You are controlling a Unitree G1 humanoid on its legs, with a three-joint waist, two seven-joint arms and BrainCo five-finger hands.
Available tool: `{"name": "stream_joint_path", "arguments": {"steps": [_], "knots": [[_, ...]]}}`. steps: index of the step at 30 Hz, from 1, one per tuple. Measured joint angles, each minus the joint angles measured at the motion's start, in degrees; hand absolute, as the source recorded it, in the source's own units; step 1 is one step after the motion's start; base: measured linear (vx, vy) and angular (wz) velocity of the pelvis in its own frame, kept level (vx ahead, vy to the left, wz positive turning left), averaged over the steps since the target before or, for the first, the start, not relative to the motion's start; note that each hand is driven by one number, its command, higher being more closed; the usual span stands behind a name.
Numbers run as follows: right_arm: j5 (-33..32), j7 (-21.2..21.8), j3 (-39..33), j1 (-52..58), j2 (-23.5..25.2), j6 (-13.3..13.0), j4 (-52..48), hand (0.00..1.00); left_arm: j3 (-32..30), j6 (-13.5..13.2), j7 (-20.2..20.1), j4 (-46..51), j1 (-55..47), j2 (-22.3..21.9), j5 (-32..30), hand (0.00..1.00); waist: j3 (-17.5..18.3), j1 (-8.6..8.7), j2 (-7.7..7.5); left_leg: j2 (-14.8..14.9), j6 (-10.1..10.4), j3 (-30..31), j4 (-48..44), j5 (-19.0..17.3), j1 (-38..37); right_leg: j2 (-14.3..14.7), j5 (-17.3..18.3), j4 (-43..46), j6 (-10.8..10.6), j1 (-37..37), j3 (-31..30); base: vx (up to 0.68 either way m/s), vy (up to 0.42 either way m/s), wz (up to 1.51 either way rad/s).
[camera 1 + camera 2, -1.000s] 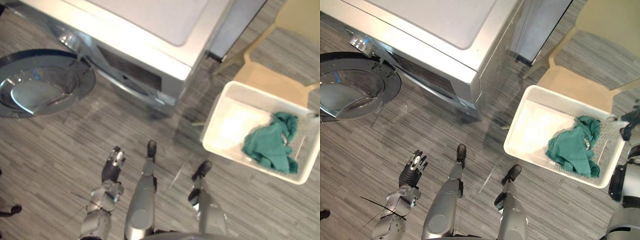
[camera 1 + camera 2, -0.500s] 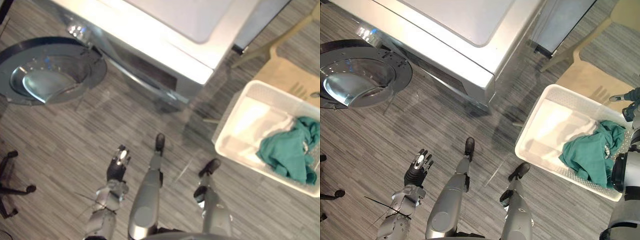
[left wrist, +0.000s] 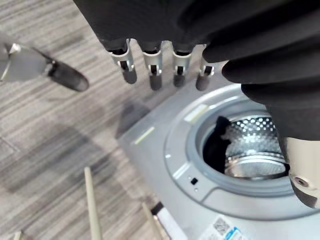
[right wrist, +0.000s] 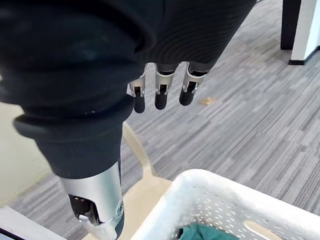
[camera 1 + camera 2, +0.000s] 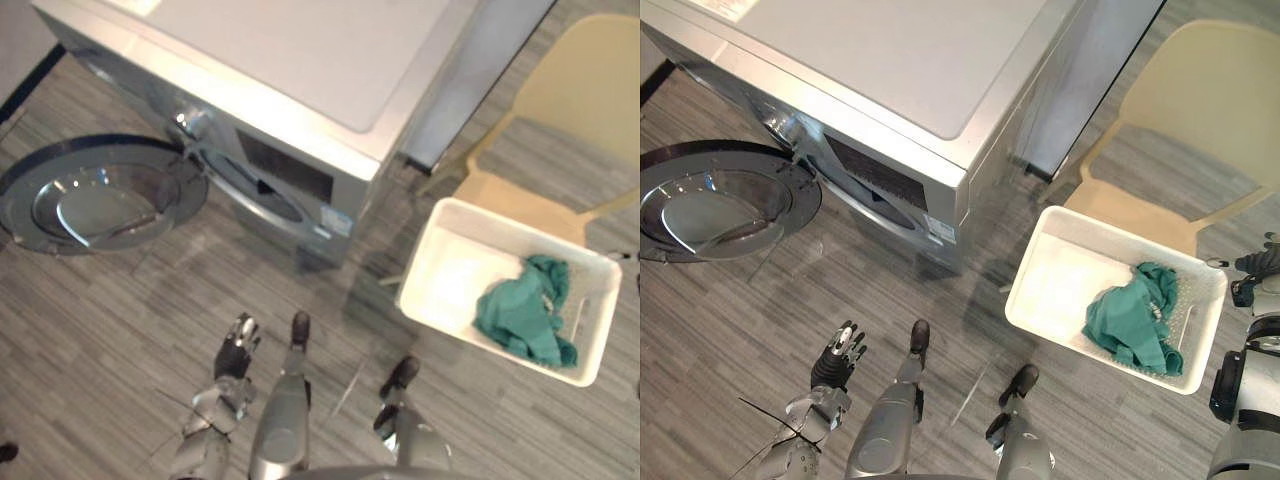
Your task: Pick up the laundry basket with both hands and put the clothes into the washing machine.
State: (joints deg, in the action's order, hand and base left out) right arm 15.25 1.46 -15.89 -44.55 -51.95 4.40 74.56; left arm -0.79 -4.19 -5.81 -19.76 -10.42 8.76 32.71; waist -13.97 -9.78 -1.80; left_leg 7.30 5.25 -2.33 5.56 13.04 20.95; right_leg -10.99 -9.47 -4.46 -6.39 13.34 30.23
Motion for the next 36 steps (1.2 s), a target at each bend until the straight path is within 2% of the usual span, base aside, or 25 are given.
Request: {"name": "stream_joint_path", "arguments": {"steps": [2,5,7,11,17,23,26,30,33,36], "knots": [[-0.9,0.0,0.2,0.1,1.4,-0.1,0.0,0.00,0.0,0.0,0.1,-1.3,0.0,0.4,-0.5,0.00,0.6,-0.02,-0.74,0.0,0.0,-0.7,0.0,-0.4,-0.9,-0.1,-0.1,-0.1,0.0,-0.5,-0.8,-0.02,-0.016,-0.11],[-1.7,0.0,1.5,3.8,5.7,-0.2,-5.6,0.00,-0.1,0.1,0.8,-3.1,0.3,0.6,-1.3,0.00,1.6,0.17,-1.53,-0.1,0.4,-0.9,-0.1,-0.8,-1.6,0.1,-0.2,-0.9,-0.1,-1.3,-1.5,-0.01,-0.007,-0.03],[-1.7,0.1,3.1,8.1,11.2,-0.4,-13.2,0.00,-0.2,0.3,1.0,-4.3,0.2,0.5,-1.4,0.00,2.2,0.41,-1.99,-0.1,0.5,-1.6,-0.1,-0.9,-1.8,0.1,-0.2,-0.9,-0.1,-0.9,-2.6,0.00,-0.022,-0.12],[-1.7,0.2,4.8,14.6,18.2,-0.8,-21.4,0.00,-3.1,0.5,1.2,-4.4,0.2,-0.2,-1.4,0.00,2.3,0.64,-2.07,-0.2,0.6,-2.6,-0.1,-0.9,-1.3,0.0,-0.3,-0.8,0.0,0.5,-4.2,0.02,-0.031,-0.16],[-1.6,0.1,5.3,20.4,23.9,-0.6,-22.2,0.00,-5.4,0.5,1.5,-3.9,0.2,-0.2,-1.4,0.00,2.0,1.47,-2.57,-0.1,0.3,-3.0,-0.1,-0.6,0.0,-0.1,-1.4,-0.8,0.3,2.2,-4.4,0.04,-0.033,-0.07],[-1.6,0.1,5.6,21.6,25.2,-0.6,-22.2,0.00,-7.3,-0.2,2.5,-2.7,0.3,-0.1,-1.4,0.00,1.3,1.47,-3.49,-0.2,0.3,-2.2,-0.1,-0.6,1.3,-0.2,-1.4,-0.8,0.3,2.9,-3.6,0.01,-0.008,0.07],[-1.6,0.0,5.6,21.0,25.3,-0.7,-22.1,0.00,-8.4,-0.2,3.1,-1.6,0.3,-0.1,-1.2,0.00,-0.5,1.33,-3.90,-0.3,0.6,-1.9,-0.1,-0.8,1.6,-0.3,-1.3,-0.7,0.2,2.9,-3.3,-0.01,0.002,0.06],[-1.6,0.0,6.3,18.3,25.0,-1.1,-18.8,0.00,-8.5,-0.7,3.4,0.6,0.3,0.1,0.7,0.00,-2.4,1.33,-3.85,-0.5,0.6,-1.6,-0.1,-0.8,2.8,-0.6,-1.3,-0.5,0.2,4.1,-3.0,-0.01,0.002,0.04],[-1.3,0.1,6.9,15.9,24.1,-1.6,-15.4,0.00,-8.3,-1.0,3.4,2.6,0.3,0.1,4.6,0.00,-3.6,1.34,-3.56,-1.0,0.3,-1.4,-0.1,-0.6,3.4,-0.9,-1.3,-0.5,0.2,4.5,-2.8,0.01,0.008,0.02],[-1.1,0.2,8.1,12.7,21.7,-1.7,-12.6,0.00,-8.1,-1.4,3.3,5.4,0.4,0.1,7.4,0.00,-5.4,1.34,-2.89,-1.5,0.1,-1.2,-0.1,-0.4,3.9,-1.4,-1.5,-0.5,-0.1,4.9,-2.6,0.02,0.015,0.07]]}}
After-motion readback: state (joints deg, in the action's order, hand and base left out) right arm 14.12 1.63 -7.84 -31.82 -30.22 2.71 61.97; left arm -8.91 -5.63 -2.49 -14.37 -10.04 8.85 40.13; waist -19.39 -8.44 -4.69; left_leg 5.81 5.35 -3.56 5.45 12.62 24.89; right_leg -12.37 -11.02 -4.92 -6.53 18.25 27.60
